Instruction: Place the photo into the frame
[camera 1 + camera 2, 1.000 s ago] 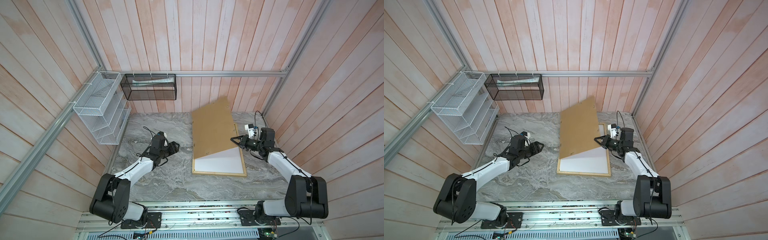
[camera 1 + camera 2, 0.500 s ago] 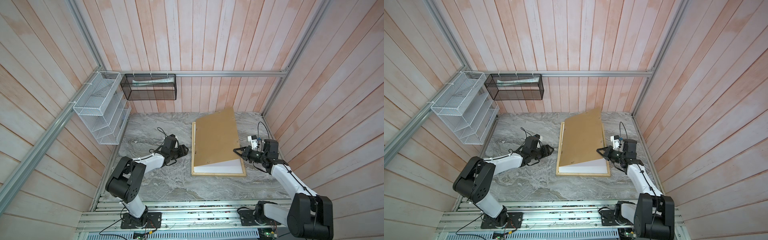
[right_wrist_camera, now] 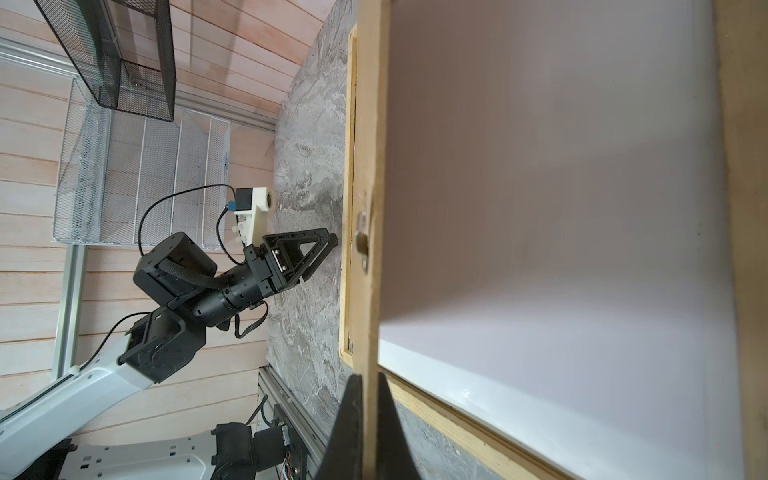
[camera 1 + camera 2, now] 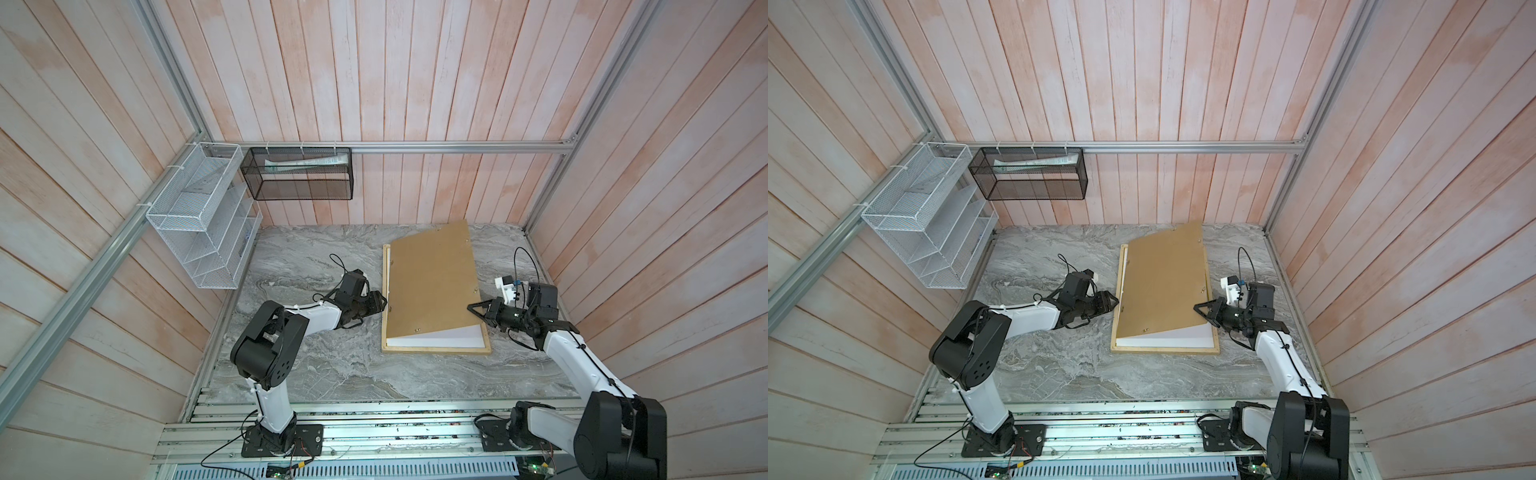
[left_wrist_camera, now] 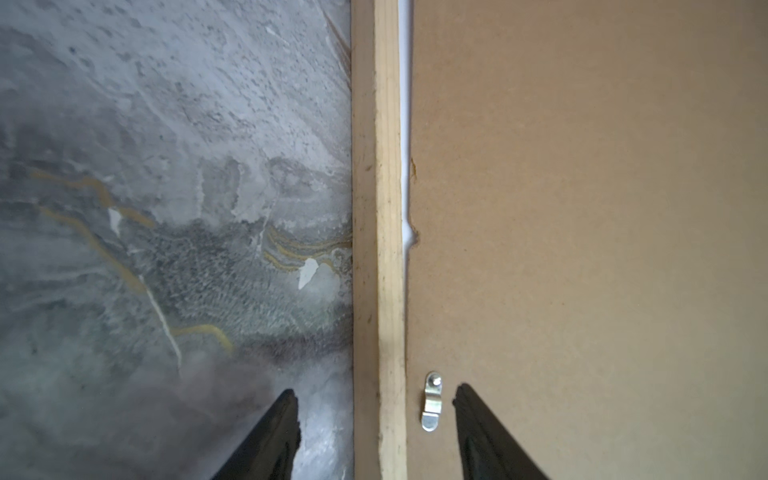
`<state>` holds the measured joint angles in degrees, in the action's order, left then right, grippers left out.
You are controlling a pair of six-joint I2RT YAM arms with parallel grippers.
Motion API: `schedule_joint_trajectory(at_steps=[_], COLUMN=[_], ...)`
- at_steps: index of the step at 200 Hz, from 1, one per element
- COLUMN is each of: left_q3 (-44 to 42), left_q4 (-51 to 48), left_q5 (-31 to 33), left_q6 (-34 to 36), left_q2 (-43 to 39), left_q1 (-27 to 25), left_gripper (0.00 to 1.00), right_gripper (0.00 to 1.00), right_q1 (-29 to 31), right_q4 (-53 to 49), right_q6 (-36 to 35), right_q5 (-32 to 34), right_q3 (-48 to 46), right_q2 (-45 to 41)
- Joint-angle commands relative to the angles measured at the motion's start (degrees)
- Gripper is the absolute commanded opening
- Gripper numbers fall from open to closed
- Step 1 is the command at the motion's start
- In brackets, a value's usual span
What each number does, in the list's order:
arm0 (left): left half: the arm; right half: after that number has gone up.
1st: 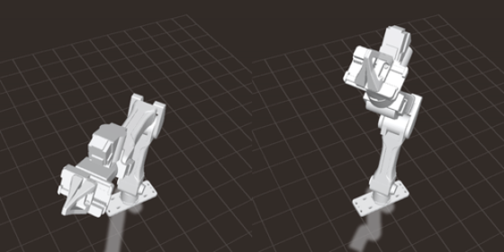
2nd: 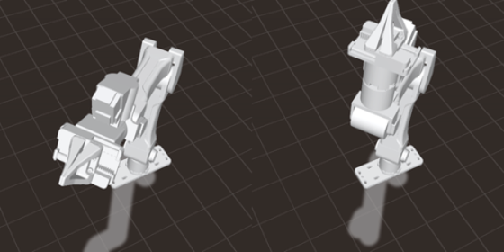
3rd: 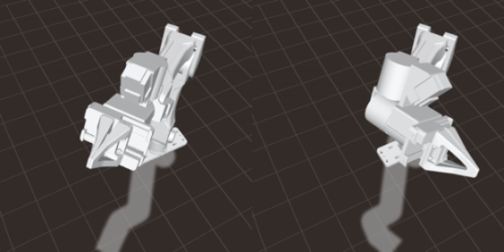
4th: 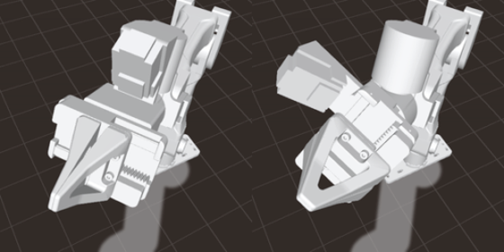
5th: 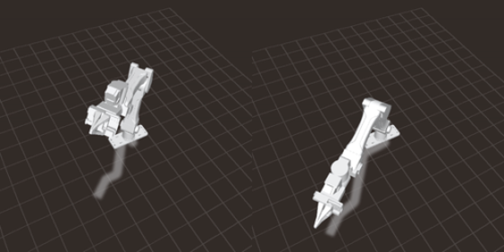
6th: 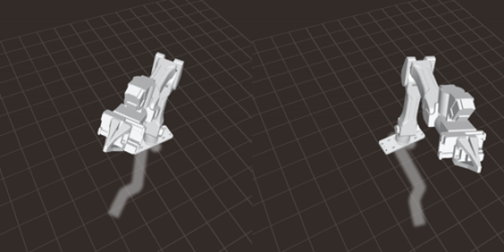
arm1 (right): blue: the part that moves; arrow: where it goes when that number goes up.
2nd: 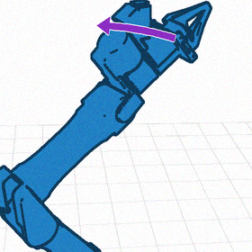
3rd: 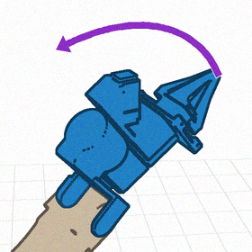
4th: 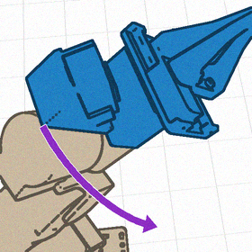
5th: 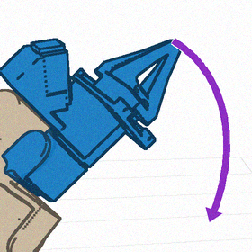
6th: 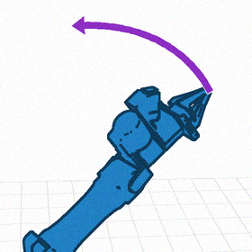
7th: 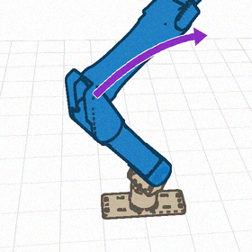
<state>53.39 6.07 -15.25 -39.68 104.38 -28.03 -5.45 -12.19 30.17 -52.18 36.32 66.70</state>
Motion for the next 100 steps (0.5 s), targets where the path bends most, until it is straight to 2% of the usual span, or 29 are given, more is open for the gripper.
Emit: schedule_joint_trajectory(at_steps=[1, 100], left_q3=[1.26, 2.77], left_q4=[1.74, 0.66], left_q5=[-0.84, 1.53], left_q6=[0.75, 2.24], left_q2=[0.90, 2.86], left_q1=[-0.44, -0.71], left_gripper=[0.61, 0.53], right_gripper=[0.00, 0.00], right_q1=[-0.04, -0.34], right_q4=[-5.39, -7.33], right_q6=[-6.02, -7.03], right_q5=[-0.83, -3.49], right_q3=[1.92, 0.61], right_q2=[-0.78, -0.21])
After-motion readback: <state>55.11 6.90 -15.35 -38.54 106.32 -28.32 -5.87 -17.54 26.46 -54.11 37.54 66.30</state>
